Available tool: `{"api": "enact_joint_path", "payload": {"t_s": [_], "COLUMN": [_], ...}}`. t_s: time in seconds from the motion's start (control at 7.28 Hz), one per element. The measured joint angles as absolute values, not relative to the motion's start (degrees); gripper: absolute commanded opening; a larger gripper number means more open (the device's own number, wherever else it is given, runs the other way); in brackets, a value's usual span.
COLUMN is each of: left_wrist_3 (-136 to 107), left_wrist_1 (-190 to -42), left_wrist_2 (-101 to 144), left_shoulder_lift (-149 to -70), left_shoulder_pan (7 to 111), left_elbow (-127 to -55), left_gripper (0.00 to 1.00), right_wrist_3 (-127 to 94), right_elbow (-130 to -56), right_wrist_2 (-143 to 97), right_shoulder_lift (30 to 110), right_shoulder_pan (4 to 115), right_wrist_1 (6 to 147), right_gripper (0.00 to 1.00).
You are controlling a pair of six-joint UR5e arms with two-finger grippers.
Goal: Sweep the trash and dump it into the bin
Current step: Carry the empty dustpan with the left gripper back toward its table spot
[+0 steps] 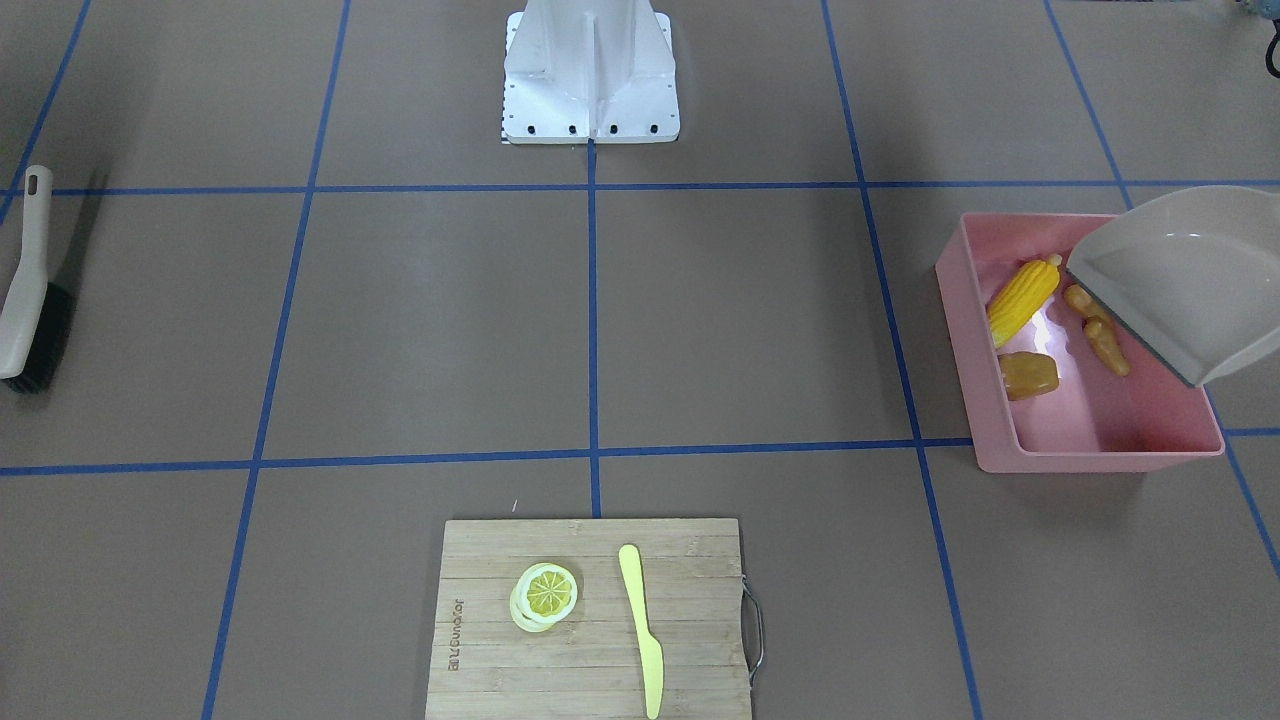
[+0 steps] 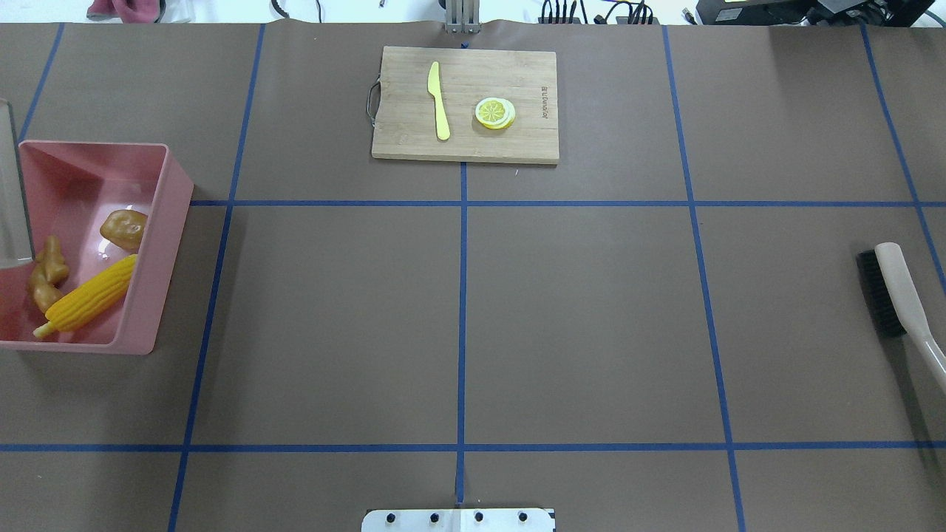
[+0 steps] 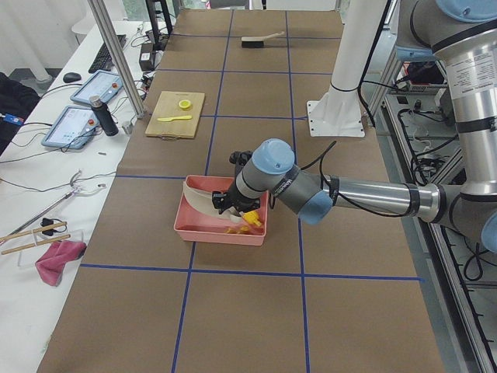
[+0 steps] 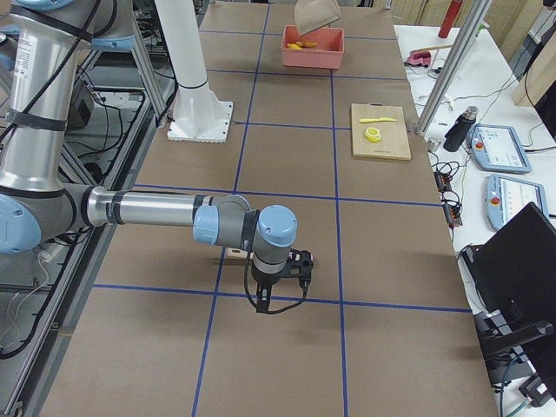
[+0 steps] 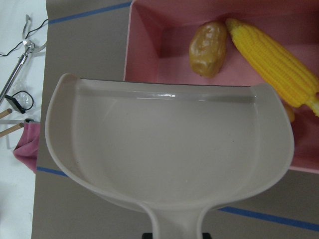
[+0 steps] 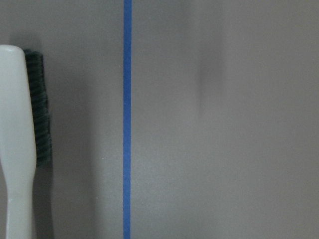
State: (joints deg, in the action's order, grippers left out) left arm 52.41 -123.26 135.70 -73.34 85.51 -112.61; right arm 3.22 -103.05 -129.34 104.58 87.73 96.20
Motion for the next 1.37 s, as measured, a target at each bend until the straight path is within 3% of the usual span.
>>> {"api": "enact_joint_path", "payload": {"t_s": [0.41,1.37], "left_wrist_3": [41.6,29.1], "left_wrist_1": [-121.5,-122.6], "left_wrist_2": [141.3,136.7], "left_shoulder_lift": [-78.8,-99.7], "left_shoulder_pan": [80.2,49.4], "left_elbow": [-114.4,-108.2], "left_gripper": [0.00,0.00], "right_wrist_3": [3.3,3.3], "right_elbow": [-101.9,-102.0], "right_wrist_2": [-129.4,-129.3], "right_shoulder_lift": [104.5,103.4], "right_shoulder_pan": [87.8,87.8], "right_wrist_1": [95.9,95.9], "right_gripper": [1.00,1.00]}}
